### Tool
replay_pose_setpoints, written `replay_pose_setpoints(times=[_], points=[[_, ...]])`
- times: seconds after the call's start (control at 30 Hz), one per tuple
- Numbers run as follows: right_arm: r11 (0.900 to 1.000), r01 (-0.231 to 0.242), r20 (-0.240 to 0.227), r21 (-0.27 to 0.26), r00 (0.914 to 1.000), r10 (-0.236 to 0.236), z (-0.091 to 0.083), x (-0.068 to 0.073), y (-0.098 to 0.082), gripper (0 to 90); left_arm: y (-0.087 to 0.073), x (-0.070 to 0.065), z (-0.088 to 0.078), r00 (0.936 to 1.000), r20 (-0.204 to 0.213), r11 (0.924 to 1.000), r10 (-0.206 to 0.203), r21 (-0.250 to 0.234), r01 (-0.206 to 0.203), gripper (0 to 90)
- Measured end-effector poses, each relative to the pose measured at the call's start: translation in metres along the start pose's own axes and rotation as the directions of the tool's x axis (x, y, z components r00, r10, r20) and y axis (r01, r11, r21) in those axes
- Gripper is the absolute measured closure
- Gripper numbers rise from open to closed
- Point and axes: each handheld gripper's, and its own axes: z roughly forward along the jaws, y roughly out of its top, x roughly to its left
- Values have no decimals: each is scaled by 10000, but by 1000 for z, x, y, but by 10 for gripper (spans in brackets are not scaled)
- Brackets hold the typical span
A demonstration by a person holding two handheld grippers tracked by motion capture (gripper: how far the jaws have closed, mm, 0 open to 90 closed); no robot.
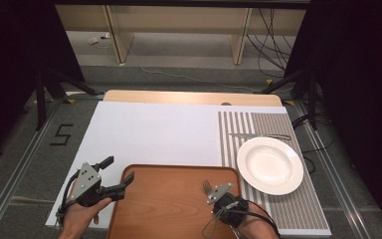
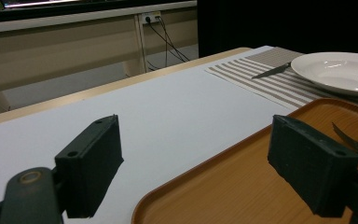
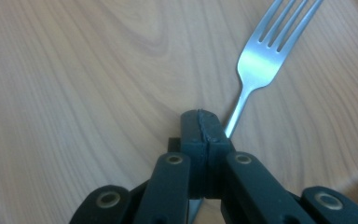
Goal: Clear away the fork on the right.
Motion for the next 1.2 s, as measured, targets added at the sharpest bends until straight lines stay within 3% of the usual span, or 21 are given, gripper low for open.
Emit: replay_pose_setpoints(times=[0.87,1.2], points=[[9954,-951,106,139,9954,949,-8,-20,-21,900,0,0,0,10000,-28,10000,-9,1,9,172],[9921,-1154,35,-488,9933,1157,-15,-25,-24,900,0,0,0,10000,-25,10000,-19,0,19,172]])
